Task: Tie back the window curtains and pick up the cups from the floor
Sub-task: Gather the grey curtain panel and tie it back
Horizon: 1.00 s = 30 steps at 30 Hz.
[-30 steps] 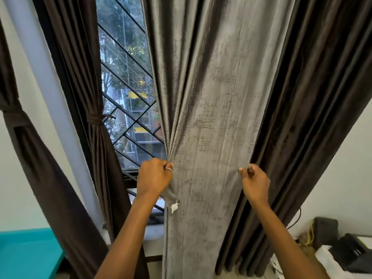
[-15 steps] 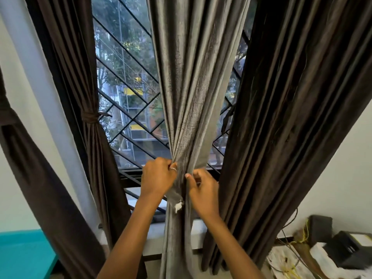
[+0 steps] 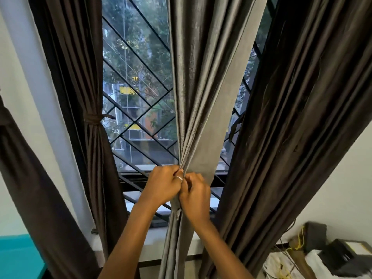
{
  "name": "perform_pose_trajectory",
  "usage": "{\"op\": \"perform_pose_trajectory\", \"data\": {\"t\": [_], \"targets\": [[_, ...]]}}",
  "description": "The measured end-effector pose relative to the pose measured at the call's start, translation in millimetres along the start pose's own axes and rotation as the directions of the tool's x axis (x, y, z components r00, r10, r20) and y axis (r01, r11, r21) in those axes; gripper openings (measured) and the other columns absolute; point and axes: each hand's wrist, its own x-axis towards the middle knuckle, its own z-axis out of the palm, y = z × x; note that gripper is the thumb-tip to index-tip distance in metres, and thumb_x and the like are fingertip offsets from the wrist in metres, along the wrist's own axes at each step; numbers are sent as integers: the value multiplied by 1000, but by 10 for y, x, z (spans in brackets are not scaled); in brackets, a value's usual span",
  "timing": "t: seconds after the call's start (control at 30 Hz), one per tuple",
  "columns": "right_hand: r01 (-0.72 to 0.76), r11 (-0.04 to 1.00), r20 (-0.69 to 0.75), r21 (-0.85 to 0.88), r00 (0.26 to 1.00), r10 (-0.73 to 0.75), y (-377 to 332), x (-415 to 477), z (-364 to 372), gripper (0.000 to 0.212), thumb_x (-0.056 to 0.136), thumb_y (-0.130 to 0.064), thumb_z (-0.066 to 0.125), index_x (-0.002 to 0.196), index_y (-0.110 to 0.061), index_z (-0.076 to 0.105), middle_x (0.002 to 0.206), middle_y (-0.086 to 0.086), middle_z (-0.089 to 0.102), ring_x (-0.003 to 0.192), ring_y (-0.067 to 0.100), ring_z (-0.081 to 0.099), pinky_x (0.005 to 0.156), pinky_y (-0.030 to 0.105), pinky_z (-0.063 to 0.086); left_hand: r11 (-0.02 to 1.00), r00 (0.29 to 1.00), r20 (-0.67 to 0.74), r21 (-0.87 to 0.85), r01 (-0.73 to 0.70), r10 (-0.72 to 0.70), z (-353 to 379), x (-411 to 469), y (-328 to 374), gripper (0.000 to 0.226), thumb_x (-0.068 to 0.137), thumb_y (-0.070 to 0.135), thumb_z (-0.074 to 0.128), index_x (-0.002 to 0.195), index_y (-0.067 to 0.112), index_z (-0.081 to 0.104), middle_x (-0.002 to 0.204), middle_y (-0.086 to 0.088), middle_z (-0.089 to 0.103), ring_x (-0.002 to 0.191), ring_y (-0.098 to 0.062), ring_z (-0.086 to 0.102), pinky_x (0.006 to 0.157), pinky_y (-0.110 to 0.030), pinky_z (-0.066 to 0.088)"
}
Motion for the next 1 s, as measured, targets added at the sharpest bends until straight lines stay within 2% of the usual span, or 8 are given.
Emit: {"op": "perform_pose_trajectory", "data": {"t": [0.1,0.23,0.37,0.5,0.63,0.73,0.87,1.0], "targets": [[27,999,0,-39,1000,-27,6,-21,96,16,101,-15,54,86,-15,60,79,-4,56,67,9,53,58,14,36,999,999,-15,-21,34,-35,-33,18,46,50,94,53,52,60,16,56,50,3,53,53,-8,54,54,-22,34],[24,999,-37,-34,999,-25,2,-46,193,12,97,-8,61,85,-8,60,74,-8,52,61,1,51,55,9,34,996,996,-36,21,86,-86,-59,79,118,73,83,73,53,55,6,52,45,-4,49,46,-16,51,46,-28,34],[-43,997,-105,-67,994,36,11,-69,236,15,99,-13,61,84,-10,59,72,-5,54,58,6,53,51,12,32,990,989,-57,5,140,-139,-50,103,166,62,84,62,60,54,8,51,48,-6,51,50,-20,54,47,-30,38],[23,994,-117,-104,993,-35,-30,-100,218,10,96,-10,64,86,-12,65,76,-5,57,60,2,50,55,6,33,987,986,-80,59,151,-146,-35,107,209,47,92,41,57,53,16,45,56,-7,52,63,-30,58,57,-33,42],[19,996,-112,-90,993,-30,-42,-112,190,20,97,-9,61,78,-14,60,73,-6,53,62,3,49,54,12,36,994,994,-37,29,107,-106,-26,119,155,47,93,40,56,53,18,48,60,-11,59,65,-33,62,63,-41,55],[23,994,-121,-111,992,-36,-48,-130,184,20,98,-12,60,79,-15,61,75,-5,55,63,4,49,55,13,36,997,997,-37,15,73,-73,-34,110,128,48,95,40,56,52,17,49,56,-8,57,63,-30,61,62,-38,52],[29,990,-103,-135,994,-43,-63,-148,161,17,100,-16,58,84,-13,63,79,-2,57,65,5,50,57,15,36,998,997,-48,-11,60,-61,-48,56,125,49,96,37,57,51,18,49,51,-1,51,55,-20,54,56,-28,37],[48,989,-63,-139,996,-57,-87,-149,133,16,100,-19,57,87,-14,65,79,-6,55,65,0,46,58,8,34,997,996,-54,-25,73,-74,-70,48,63,48,96,39,57,54,16,52,54,-4,54,59,-25,57,56,-31,40]]}}
